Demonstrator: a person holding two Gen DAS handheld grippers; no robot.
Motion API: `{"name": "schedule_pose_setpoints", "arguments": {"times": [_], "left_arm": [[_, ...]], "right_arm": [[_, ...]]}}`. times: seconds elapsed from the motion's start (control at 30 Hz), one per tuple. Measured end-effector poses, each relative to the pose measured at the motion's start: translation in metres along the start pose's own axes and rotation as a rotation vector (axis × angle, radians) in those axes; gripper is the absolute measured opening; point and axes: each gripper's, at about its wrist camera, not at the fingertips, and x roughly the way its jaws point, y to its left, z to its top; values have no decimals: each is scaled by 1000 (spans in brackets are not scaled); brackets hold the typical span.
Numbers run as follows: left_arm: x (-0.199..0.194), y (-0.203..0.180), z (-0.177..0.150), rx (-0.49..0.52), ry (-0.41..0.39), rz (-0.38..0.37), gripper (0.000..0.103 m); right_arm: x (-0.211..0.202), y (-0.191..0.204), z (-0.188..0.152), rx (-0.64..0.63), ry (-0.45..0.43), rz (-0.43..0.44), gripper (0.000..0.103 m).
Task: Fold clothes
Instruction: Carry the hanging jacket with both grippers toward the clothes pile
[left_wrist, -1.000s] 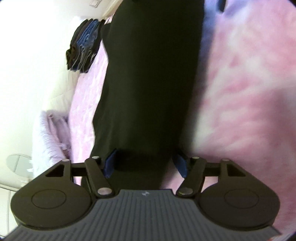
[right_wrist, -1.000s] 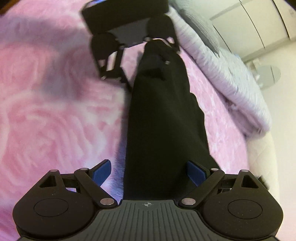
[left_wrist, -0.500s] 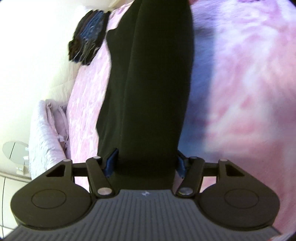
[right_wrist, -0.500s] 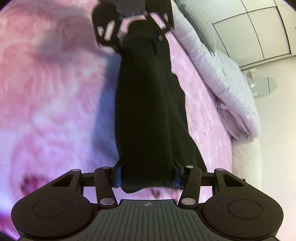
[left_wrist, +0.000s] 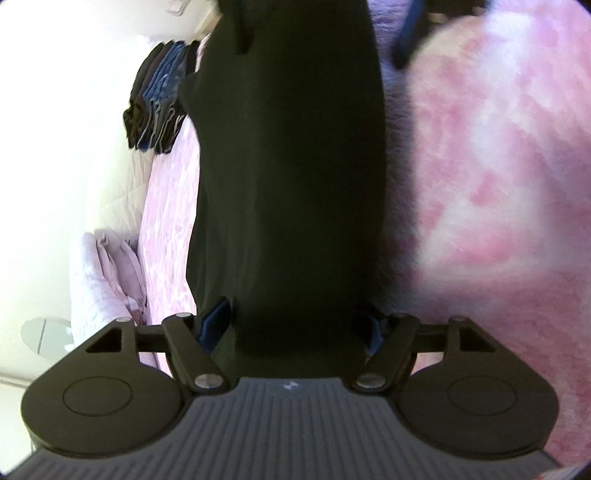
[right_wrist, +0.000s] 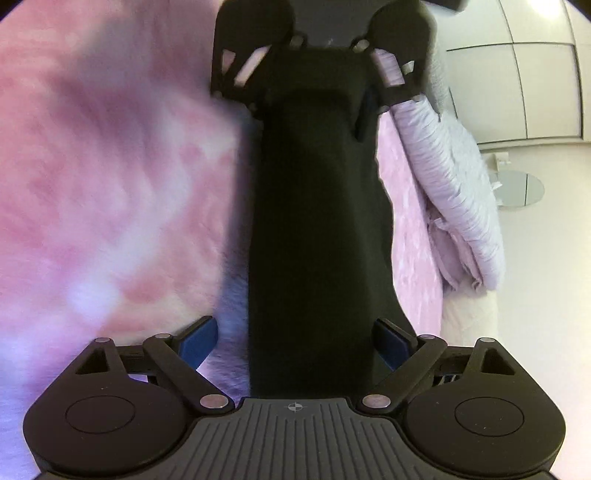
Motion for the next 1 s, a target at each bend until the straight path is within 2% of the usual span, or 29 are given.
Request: {"name": "schedule_pose_setpoints", "arguments": {"times": [0.07, 0.1, 0.23, 0.33, 0.37, 0.4, 0.43, 0.47, 0.53, 0.57, 0.7, 0.83, 1.0], "left_arm": [[-2, 4, -6, -3, 2, 6, 72], [0, 5, -10, -6, 13, 9, 72], [8, 2, -14, 2, 44, 16, 72], [14, 10, -10, -26, 72, -26, 72], [16, 13, -9, -36, 81, -40, 71], [18, 16, -8, -45, 90, -54, 65], [20, 18, -6, -55, 100, -69, 56], [18, 22, -5, -59, 105, -76, 52], [13, 29, -3, -66, 116, -90, 42], [11, 32, -1, -70, 121, -96, 40], [-8, 60, 5, -95, 135, -84, 35], [-42, 102, 14, -122, 125, -53, 34], [-83, 142, 32, -135, 116, -51, 34]], "right_arm": [[12, -10, -10, -8, 62, -44, 90], [16, -17, -18, 19, 85, -32, 90], [24, -14, -29, -29, 70, -39, 90], [29, -10, -28, -40, 59, -39, 90], [30, -12, -28, -24, 53, -26, 86], [32, -15, -27, -9, 47, -13, 82], [30, -17, -28, 1, 34, 10, 74], [26, -21, -29, 0, 16, 35, 60], [16, -27, -32, -4, -15, 71, 47], [12, -35, -33, 2, -28, 83, 43], [-5, -74, -31, 21, -48, 98, 39], [-37, -121, -34, 32, -64, 80, 39], [-84, -162, -39, 35, -72, 83, 39]]}}
